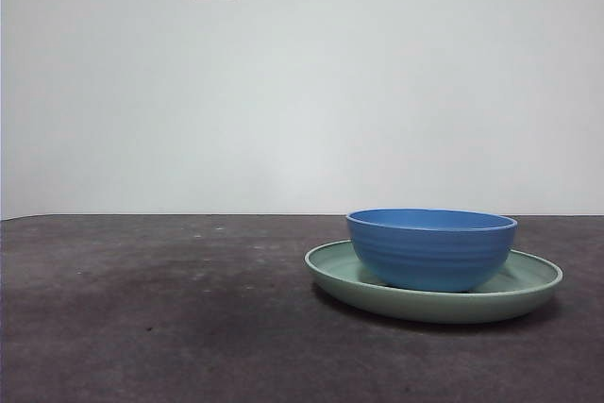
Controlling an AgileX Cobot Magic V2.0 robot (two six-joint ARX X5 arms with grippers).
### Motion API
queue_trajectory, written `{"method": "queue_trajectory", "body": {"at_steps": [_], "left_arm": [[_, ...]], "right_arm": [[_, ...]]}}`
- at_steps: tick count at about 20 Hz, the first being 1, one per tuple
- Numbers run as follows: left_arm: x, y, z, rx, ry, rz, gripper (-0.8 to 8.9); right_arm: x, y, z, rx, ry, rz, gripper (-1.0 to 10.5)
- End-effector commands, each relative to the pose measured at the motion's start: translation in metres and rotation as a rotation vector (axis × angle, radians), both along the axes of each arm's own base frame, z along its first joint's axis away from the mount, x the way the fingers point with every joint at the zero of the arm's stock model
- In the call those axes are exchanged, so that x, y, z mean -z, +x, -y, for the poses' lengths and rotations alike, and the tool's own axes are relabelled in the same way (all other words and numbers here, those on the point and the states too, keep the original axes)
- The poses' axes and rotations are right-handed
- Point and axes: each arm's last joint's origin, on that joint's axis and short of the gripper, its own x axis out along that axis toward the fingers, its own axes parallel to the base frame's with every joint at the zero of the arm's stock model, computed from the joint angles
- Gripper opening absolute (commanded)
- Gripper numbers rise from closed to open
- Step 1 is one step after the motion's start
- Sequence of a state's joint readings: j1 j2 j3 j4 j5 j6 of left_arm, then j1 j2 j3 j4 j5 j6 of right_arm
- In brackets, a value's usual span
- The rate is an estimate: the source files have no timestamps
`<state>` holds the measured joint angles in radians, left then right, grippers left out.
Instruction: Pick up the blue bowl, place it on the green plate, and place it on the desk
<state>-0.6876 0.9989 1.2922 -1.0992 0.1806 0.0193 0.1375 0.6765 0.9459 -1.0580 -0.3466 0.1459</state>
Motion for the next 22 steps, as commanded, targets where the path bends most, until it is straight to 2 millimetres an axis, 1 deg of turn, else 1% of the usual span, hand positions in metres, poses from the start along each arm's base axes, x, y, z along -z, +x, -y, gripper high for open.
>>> {"method": "queue_trajectory", "body": {"at_steps": [1,5,8,10,12,15,17,20,22], "left_arm": [[0.004,-0.012,-0.009,0.008,-0.037,0.052,5.4],[0.023,-0.022,-0.018,-0.048,-0.09,0.025,5.39],[0.022,-0.028,-0.022,-0.06,-0.115,0.032,5.39],[0.02,-0.031,-0.024,-0.071,-0.131,0.032,5.39],[0.019,-0.034,-0.027,-0.075,-0.139,0.034,5.39],[0.018,-0.039,-0.031,-0.088,-0.162,0.035,5.39],[0.016,-0.044,-0.035,-0.09,-0.173,0.043,5.39],[0.015,-0.052,-0.042,-0.089,-0.181,0.052,5.39],[0.014,-0.057,-0.046,-0.088,-0.191,0.063,5.39]], "right_arm": [[-0.003,0.008,-0.002,-0.023,0.016,-0.012,5.8],[0.005,0.023,-0.004,-0.012,0.014,-0.103,5.8],[0.014,0.04,-0.006,-0.001,-0.001,-0.182,5.8],[0.023,0.054,-0.008,-0.01,-0.034,-0.236,5.8],[0.035,0.072,-0.009,-0.009,-0.068,-0.296,5.8],[0.054,0.1,-0.009,0.0,-0.076,-0.351,5.6],[0.069,0.12,-0.01,0.002,-0.082,-0.383,5.1],[0.096,0.148,-0.011,0.004,-0.088,-0.427,5.1],[0.113,0.163,-0.013,-0.006,-0.087,-0.434,5.1]]}}
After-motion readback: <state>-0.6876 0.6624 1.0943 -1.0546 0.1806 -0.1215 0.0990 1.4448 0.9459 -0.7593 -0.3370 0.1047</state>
